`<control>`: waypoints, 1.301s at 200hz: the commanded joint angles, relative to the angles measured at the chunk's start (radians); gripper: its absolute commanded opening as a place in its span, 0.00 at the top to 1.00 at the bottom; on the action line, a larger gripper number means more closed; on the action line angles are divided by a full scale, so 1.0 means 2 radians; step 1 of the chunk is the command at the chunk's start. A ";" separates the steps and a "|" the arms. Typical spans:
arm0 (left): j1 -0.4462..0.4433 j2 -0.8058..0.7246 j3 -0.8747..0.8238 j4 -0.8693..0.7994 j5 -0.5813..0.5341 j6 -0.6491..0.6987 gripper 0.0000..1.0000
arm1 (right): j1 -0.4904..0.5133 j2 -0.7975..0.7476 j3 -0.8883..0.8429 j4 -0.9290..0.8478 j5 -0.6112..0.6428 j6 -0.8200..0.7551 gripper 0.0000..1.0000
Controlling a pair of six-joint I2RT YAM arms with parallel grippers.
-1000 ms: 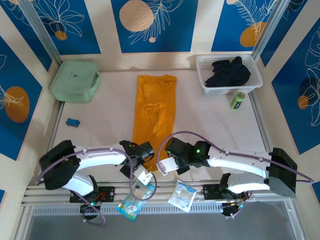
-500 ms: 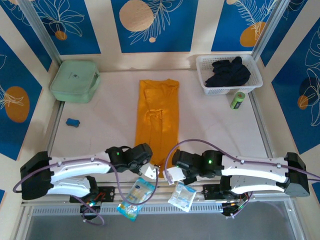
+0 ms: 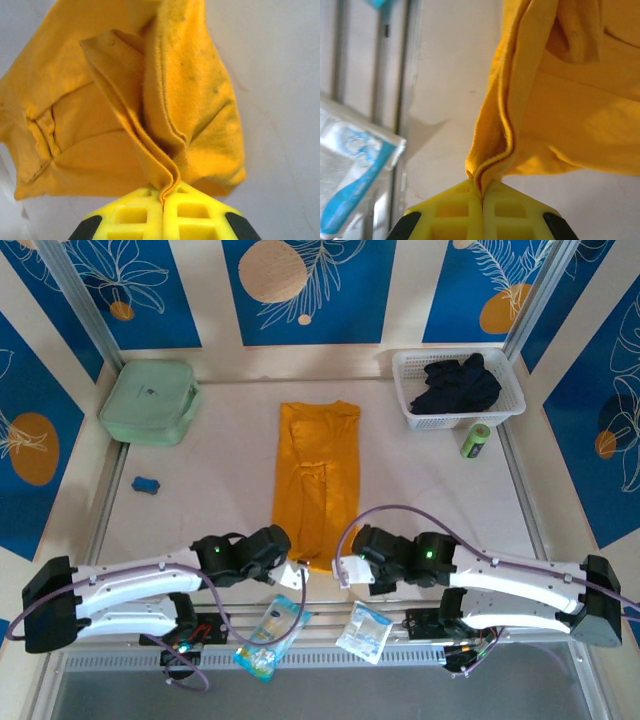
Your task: Fold and stack the t-shirts
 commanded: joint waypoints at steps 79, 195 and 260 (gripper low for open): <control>0.164 0.079 0.117 0.057 0.075 0.025 1.00 | -0.221 0.086 0.111 0.094 -0.108 -0.110 1.00; 0.277 0.261 0.189 0.156 0.126 0.042 1.00 | -0.329 0.300 0.176 0.215 -0.103 -0.089 1.00; 0.290 0.334 0.211 0.185 0.102 0.039 0.56 | -0.344 0.402 0.227 0.246 -0.061 -0.052 1.00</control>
